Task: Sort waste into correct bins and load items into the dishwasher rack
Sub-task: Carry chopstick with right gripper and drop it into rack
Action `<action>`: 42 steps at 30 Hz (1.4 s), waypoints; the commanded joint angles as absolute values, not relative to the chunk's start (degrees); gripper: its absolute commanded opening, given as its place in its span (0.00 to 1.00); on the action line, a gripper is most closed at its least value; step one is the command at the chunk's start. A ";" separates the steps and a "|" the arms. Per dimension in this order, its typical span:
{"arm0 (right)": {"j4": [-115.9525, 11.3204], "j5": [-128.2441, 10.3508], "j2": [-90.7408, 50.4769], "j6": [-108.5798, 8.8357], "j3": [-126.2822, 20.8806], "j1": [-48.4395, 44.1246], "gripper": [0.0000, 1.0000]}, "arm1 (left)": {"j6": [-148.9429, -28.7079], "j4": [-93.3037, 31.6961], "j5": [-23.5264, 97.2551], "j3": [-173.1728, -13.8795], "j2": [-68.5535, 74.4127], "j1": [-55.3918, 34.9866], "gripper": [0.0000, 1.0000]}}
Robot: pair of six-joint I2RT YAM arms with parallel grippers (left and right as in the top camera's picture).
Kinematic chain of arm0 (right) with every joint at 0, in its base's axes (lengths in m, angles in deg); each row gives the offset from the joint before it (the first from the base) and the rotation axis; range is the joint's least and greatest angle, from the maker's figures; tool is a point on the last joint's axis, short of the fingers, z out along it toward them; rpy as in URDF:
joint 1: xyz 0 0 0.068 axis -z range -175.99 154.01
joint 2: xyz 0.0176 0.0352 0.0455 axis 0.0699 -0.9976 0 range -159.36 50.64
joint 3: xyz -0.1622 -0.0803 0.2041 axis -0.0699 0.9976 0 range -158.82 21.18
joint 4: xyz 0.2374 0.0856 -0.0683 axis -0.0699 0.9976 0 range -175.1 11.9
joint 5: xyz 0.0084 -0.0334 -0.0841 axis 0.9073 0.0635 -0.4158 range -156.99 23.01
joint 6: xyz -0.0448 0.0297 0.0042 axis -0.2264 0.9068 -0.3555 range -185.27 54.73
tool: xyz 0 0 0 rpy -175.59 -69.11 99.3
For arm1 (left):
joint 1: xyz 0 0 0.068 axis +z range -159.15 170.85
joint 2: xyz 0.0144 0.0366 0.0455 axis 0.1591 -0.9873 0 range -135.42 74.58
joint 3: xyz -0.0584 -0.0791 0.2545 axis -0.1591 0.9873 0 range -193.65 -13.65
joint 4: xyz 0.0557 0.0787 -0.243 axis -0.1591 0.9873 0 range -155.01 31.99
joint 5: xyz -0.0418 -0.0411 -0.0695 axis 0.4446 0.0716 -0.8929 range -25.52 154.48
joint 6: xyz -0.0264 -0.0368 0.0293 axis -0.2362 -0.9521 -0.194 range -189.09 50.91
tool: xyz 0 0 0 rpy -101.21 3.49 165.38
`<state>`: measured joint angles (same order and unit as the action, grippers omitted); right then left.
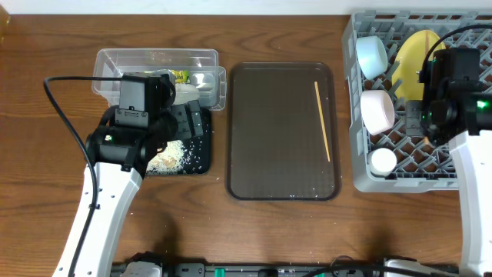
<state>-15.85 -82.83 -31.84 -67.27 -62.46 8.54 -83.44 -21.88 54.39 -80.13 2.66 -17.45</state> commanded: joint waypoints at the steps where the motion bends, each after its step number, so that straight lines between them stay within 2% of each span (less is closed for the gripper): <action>1: -16.15 -87.17 -34.61 -70.24 -62.02 10.51 0.01 | -82.89 -21.77 54.90 -80.59 2.33 -17.21 0.93; 6: -15.41 -89.08 -39.68 -70.29 -61.94 11.56 0.01 | -82.89 -21.77 54.90 -80.59 2.33 -17.21 0.93; 8: -14.43 -89.03 -41.67 -71.34 -61.94 11.60 0.05 | -82.89 -21.77 54.90 -80.59 2.33 -17.21 0.93; 18: -10.23 -89.25 -49.72 -73.50 -61.94 11.60 0.01 | -82.89 -21.77 54.90 -80.59 2.33 -17.21 0.93; 20: -10.08 -89.25 -50.09 -73.50 -61.94 11.60 0.06 | -82.89 -21.77 54.90 -80.59 2.33 -17.21 0.93; 22: -10.08 -89.25 -50.09 -73.50 -61.94 11.60 0.23 | -82.89 -21.77 54.90 -80.59 2.33 -17.21 0.93; 23: -10.08 -89.25 -50.09 -73.50 -61.94 11.60 0.27 | -82.89 -21.77 54.90 -80.59 2.33 -17.21 0.93; 25: -10.10 -89.25 -50.09 -73.50 -61.96 11.60 0.30 | -82.89 -21.77 54.90 -80.59 2.33 -17.21 0.93; 30: -9.64 -88.70 -50.09 -73.50 -63.01 11.32 0.30 | -82.89 -21.77 54.90 -80.59 2.33 -17.21 0.93; 34: -9.64 -81.95 -50.09 -73.72 -67.55 9.92 0.29 | -82.89 -21.77 54.90 -80.59 2.33 -17.21 0.93; 38: -10.12 -69.65 -50.09 -73.39 -75.01 7.71 0.27 | -82.89 -21.77 54.90 -80.59 2.33 -17.21 0.93; 42: -11.78 -53.43 -50.09 -66.29 -80.67 5.02 0.30 | -82.89 -21.77 54.90 -80.59 2.33 -17.21 0.93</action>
<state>-11.30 -69.80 -50.24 -71.31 -77.21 7.23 -83.44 -21.88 54.39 -80.13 2.66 -17.45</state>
